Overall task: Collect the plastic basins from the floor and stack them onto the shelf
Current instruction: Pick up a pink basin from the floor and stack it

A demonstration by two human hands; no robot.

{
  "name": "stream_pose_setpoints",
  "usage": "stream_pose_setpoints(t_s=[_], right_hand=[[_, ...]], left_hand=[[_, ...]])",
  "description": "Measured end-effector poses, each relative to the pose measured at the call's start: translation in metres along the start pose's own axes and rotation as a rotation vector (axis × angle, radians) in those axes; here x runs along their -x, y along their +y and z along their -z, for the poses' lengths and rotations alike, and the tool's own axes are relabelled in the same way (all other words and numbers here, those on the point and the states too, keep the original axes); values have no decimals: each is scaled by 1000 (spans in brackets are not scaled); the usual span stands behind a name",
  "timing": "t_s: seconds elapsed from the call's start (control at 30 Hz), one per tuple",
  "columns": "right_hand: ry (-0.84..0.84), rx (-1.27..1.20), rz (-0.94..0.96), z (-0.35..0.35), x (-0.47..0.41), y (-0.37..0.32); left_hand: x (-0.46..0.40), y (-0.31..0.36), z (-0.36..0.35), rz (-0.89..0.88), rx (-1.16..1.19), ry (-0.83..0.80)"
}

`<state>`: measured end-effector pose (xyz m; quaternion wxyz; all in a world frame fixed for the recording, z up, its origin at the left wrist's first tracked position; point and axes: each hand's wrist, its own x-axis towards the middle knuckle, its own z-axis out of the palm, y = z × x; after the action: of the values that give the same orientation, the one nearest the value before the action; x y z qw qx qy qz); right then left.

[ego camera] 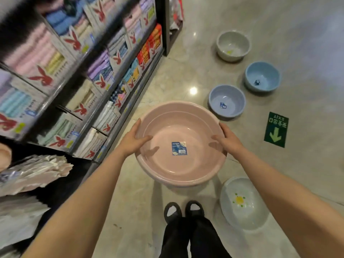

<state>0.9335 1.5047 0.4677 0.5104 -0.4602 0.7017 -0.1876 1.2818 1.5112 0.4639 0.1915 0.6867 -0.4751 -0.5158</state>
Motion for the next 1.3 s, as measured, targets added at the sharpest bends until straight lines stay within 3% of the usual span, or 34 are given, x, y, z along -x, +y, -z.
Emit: stream_pose_setpoints(t_s=[0.4,0.83,1.3], right_hand=[[114,-89,23,128,-51,-62],[215,-211,-103,268,-184,-67],[365,-303,-229,367,-319,-36]], left_hand=[[-71,154,-20,-144,-76,-28],[-226,300,-105,-152,-155,-104],[-410,415,-189,-186,-194,-329]])
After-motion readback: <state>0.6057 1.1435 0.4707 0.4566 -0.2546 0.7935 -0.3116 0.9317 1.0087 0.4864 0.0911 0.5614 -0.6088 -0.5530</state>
